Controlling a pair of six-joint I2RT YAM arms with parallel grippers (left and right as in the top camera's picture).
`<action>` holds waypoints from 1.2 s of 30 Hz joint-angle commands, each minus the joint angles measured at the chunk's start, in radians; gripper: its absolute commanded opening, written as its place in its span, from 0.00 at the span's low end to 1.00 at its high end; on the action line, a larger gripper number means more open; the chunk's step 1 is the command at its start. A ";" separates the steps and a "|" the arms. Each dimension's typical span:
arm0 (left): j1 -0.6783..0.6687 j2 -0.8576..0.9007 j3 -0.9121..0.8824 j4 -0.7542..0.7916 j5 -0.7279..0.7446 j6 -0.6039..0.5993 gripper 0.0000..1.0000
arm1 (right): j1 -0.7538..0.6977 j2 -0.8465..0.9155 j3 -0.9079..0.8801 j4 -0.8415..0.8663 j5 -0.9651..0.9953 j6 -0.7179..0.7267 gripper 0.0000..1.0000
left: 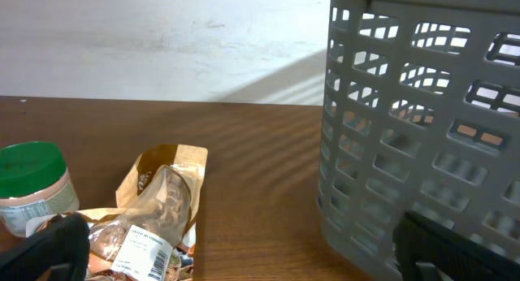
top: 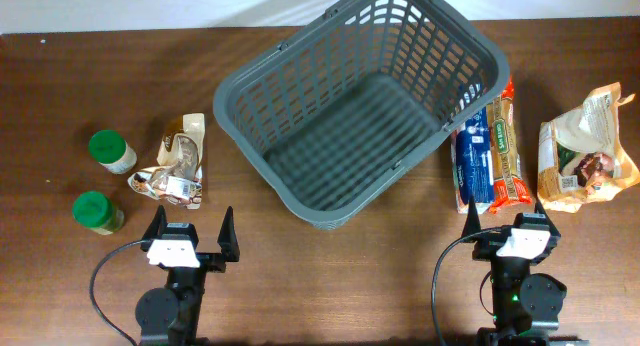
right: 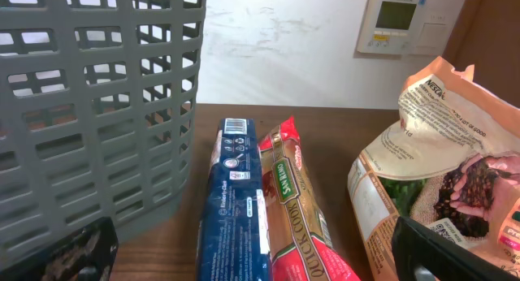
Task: Pack container
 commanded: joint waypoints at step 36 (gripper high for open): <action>-0.004 -0.010 -0.014 0.013 0.142 -0.007 0.99 | -0.007 -0.008 -0.009 -0.001 -0.003 0.008 0.99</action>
